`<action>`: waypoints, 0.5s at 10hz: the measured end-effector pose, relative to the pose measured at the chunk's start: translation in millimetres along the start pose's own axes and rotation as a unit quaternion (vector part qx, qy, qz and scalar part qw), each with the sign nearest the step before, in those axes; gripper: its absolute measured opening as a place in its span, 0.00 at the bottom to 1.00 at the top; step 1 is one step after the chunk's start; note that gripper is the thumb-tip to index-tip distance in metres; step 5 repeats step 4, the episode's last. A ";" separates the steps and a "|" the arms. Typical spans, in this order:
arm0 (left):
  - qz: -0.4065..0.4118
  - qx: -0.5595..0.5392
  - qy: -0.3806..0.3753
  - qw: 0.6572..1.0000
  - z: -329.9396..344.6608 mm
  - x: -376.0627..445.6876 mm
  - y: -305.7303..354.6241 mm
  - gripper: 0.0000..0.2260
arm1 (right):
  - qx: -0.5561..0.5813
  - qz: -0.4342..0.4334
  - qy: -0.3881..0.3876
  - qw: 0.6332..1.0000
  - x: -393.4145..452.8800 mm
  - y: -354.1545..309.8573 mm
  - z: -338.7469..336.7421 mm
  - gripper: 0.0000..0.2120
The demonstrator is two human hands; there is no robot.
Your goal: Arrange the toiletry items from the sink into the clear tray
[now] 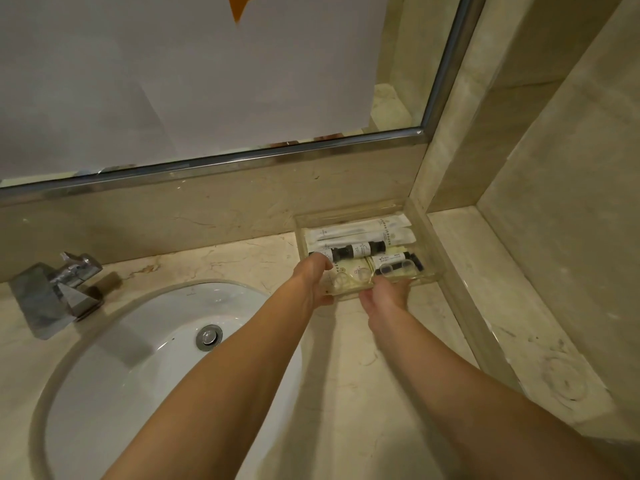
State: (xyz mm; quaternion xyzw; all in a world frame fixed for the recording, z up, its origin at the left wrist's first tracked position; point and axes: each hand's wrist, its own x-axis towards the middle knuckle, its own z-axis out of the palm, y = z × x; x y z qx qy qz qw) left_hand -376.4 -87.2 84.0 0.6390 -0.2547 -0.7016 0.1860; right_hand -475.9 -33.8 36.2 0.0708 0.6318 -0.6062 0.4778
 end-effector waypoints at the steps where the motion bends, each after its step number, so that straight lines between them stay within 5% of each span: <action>1: -0.006 0.028 -0.019 0.999 -10.1 -0.9 -2.8 0.11 | -0.043 0.003 -0.005 0.999 -3.8 -2.5 0.0 0.37; 2: -0.011 0.035 -0.026 0.999 -23.5 -3.8 -3.8 0.06 | -0.112 -0.003 -0.007 0.994 -6.5 2.5 -6.3 0.39; 5: 0.019 0.028 -0.026 0.999 -47.7 -13.3 -13.2 0.12 | -0.158 -0.032 -0.004 0.987 -24.2 27.4 -6.7 0.33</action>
